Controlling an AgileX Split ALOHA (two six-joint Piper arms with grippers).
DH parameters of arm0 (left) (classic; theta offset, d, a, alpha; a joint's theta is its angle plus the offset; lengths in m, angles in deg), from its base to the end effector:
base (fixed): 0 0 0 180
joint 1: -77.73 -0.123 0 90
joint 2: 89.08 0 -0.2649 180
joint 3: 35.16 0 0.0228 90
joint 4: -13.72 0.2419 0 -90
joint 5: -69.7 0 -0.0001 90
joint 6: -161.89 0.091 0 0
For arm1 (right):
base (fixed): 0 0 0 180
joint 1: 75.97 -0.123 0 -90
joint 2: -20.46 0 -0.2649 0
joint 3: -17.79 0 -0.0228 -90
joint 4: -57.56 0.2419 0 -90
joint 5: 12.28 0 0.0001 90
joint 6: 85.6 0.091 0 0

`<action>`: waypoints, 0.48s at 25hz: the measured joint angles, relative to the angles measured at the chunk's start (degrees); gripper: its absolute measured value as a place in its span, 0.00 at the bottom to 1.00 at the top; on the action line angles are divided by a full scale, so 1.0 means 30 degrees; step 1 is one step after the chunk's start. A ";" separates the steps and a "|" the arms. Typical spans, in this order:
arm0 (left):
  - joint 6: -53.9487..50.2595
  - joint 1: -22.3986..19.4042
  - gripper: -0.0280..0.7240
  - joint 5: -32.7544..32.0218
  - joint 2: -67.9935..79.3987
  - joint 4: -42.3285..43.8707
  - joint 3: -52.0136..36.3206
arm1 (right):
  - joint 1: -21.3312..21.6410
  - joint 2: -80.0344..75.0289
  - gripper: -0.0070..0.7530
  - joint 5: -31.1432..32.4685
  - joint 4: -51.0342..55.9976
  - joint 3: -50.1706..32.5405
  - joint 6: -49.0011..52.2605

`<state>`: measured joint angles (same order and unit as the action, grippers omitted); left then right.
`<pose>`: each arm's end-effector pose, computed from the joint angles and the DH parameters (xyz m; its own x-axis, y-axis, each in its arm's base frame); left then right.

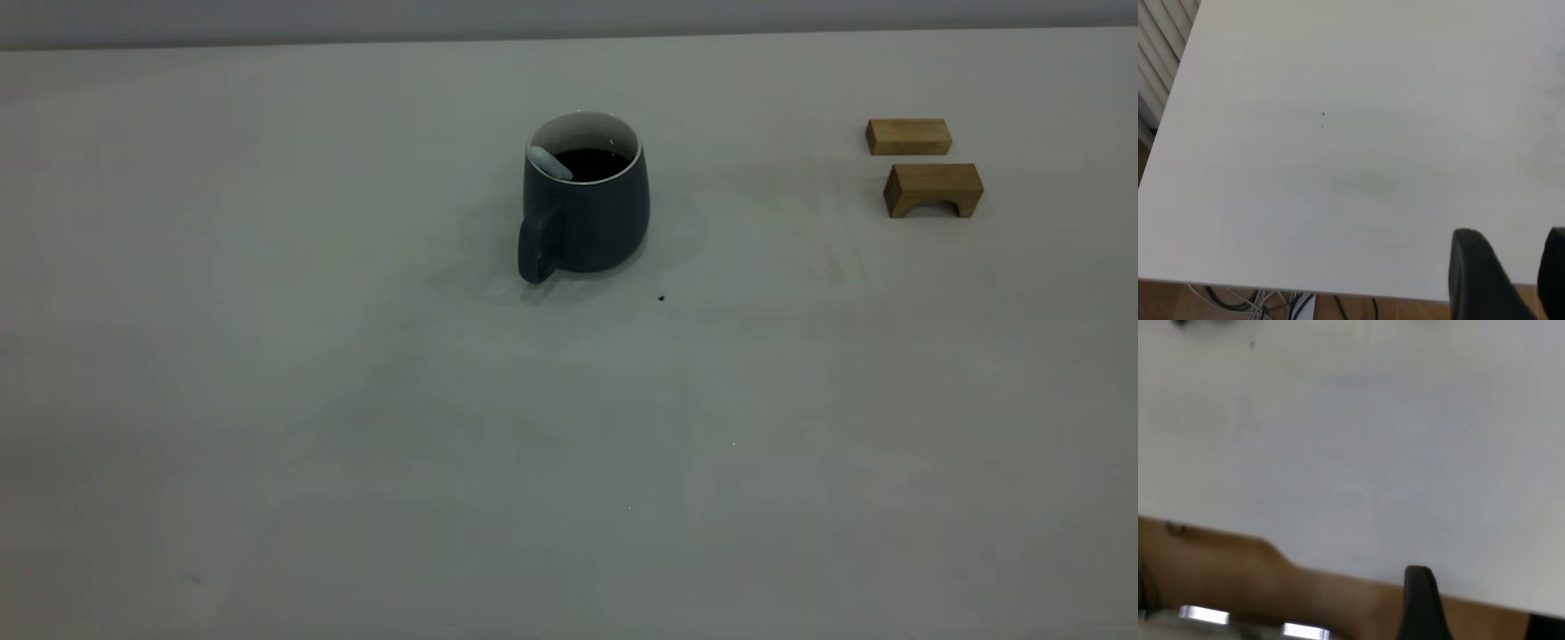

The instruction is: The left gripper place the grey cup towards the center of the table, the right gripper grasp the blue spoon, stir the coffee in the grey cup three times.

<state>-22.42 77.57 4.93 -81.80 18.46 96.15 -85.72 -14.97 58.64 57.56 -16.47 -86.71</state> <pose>0.0029 0.0068 0.2645 -0.5069 -0.0412 -0.8610 -0.0874 0.9962 0.0038 0.0599 0.0103 0.3115 -0.7583 -0.1499 -0.6345 -0.1841 0.9828 -0.0123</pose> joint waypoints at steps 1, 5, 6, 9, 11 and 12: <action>0.0000 0.0000 0.43 0.0000 0.0000 0.0000 0.0000 | 0.0437 0.1294 0.77 0.0000 0.0000 -0.0335 -0.0297; 0.0000 0.0000 0.43 0.0000 0.0000 0.0000 0.0000 | 0.2041 0.5526 0.77 -0.0089 0.0434 -0.2120 -0.1420; 0.0000 0.0000 0.43 0.0000 0.0000 0.0000 0.0000 | 0.2275 0.6354 0.77 -0.0274 0.0594 -0.2707 -0.1597; 0.0000 0.0000 0.43 0.0000 0.0000 0.0000 0.0000 | 0.2519 0.8010 0.77 -0.1143 0.1004 -0.4391 -0.1900; 0.0000 0.0000 0.43 0.0000 0.0000 0.0000 0.0000 | 0.2519 0.8515 0.77 -0.1518 0.1227 -0.5024 -0.1940; 0.0000 0.0000 0.43 0.0000 0.0000 0.0000 0.0000 | 0.2519 0.8597 0.77 -0.1632 0.1309 -0.5089 -0.1940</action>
<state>-22.42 77.57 4.93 -81.80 18.46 96.15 -78.17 10.82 53.75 61.49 -31.74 -92.53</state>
